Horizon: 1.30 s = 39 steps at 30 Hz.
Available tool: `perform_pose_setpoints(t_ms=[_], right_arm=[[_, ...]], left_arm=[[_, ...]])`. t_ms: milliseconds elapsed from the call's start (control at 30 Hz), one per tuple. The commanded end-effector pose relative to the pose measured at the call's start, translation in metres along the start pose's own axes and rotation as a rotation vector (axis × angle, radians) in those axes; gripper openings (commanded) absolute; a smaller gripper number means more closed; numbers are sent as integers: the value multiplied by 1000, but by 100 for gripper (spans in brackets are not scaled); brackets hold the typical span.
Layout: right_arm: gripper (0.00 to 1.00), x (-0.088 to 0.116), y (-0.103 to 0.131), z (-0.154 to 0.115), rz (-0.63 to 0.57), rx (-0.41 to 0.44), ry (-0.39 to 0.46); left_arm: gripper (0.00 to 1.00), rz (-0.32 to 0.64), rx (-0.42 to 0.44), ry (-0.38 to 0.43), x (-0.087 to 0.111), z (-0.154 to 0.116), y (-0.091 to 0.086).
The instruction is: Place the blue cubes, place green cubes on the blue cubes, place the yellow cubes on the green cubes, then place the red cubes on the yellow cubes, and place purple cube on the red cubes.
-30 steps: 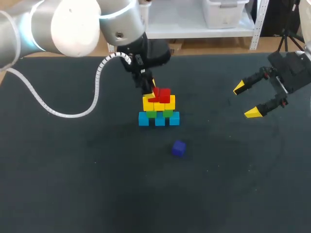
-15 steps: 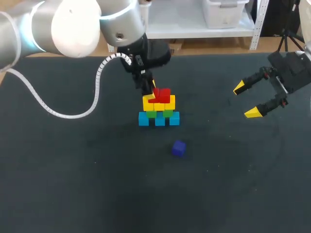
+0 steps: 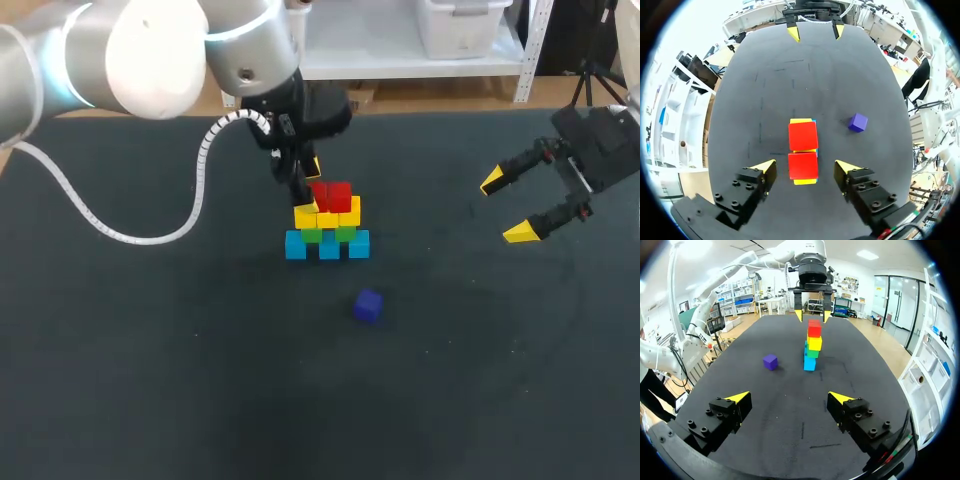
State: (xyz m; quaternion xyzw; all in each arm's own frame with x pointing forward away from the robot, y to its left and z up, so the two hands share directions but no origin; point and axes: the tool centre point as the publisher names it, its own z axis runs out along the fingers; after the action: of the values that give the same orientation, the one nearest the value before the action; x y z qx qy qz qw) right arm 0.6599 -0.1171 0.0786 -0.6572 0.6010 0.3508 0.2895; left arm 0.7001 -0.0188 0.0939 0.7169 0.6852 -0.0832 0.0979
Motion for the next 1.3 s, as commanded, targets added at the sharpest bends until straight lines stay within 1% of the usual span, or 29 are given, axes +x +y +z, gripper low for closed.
perform_pose_setpoints(t_ms=[33, 133, 233, 267, 300, 400, 433, 467, 567, 600, 633, 667, 700, 767, 833, 867, 933, 967, 1033, 1100, 1200, 1267, 1300], right_arm=[[100, 0, 0, 0, -1, 0, -1], [100, 0, 0, 0, -1, 0, -1], [100, 0, 0, 0, -1, 0, -1], [100, 0, 0, 0, -1, 0, -1], [100, 0, 0, 0, -1, 0, -1], [100, 0, 0, 0, -1, 0, -1], [100, 0, 0, 0, -1, 0, -1], [100, 0, 0, 0, -1, 0, -1], [100, 0, 0, 0, -1, 0, -1], [100, 0, 0, 0, -1, 0, -1], [100, 0, 0, 0, -1, 0, -1], [100, 0, 0, 0, -1, 0, -1], [100, 0, 0, 0, -1, 0, -1], [100, 0, 0, 0, -1, 0, -1], [100, 0, 0, 0, -1, 0, -1], [100, 0, 0, 0, -1, 0, -1], [100, 0, 0, 0, -1, 0, -1], [100, 0, 0, 0, -1, 0, -1], [100, 0, 0, 0, -1, 0, -1], [100, 0, 0, 0, -1, 0, -1], [100, 0, 0, 0, -1, 0, -1], [100, 0, 0, 0, -1, 0, -1], [100, 0, 0, 0, -1, 0, -1]], left_arm=[[80, 0, 0, 0, 1, -2, 0], [80, -2, -10, 3, 3, -7, -1], [84, -11, -24, 0, 7, -14, -2], [94, -13, -29, 0, 9, -17, -3], [100, -16, -34, -6, 11, -20, -5], [100, -20, -55, -14, 18, -29, -10], [100, -14, -69, -38, 20, -32, -13], [100, -3, -79, -54, 22, -36, -16], [100, 72, -132, -79, 25, -45, -28], [100, 118, -156, -100, 25, -48, -33], [100, 156, -157, -118, 25, -51, -39], [100, 186, -153, -115, 24, -53, -44], [100, 229, -159, -108, 23, -54, -50], [100, 288, -143, -112, 20, -57, -61], [100, 338, -128, -86, 16, -58, -73], [100, 371, -119, -95, 12, -58, -82], [100, 405, -103, -81, 7, -57, -92], [100, 430, -95, -99, 3, -57, -99], [100, 466, -69, -100, -6, -53, -112], [100, 479, -55, -107, -13, -48, -122], [100, 495, -22, -118, -23, -35, -131], [100, 496, -11, -102, -29, -23, -136], [100, 486, -16, -73, -32, -17, -137]])
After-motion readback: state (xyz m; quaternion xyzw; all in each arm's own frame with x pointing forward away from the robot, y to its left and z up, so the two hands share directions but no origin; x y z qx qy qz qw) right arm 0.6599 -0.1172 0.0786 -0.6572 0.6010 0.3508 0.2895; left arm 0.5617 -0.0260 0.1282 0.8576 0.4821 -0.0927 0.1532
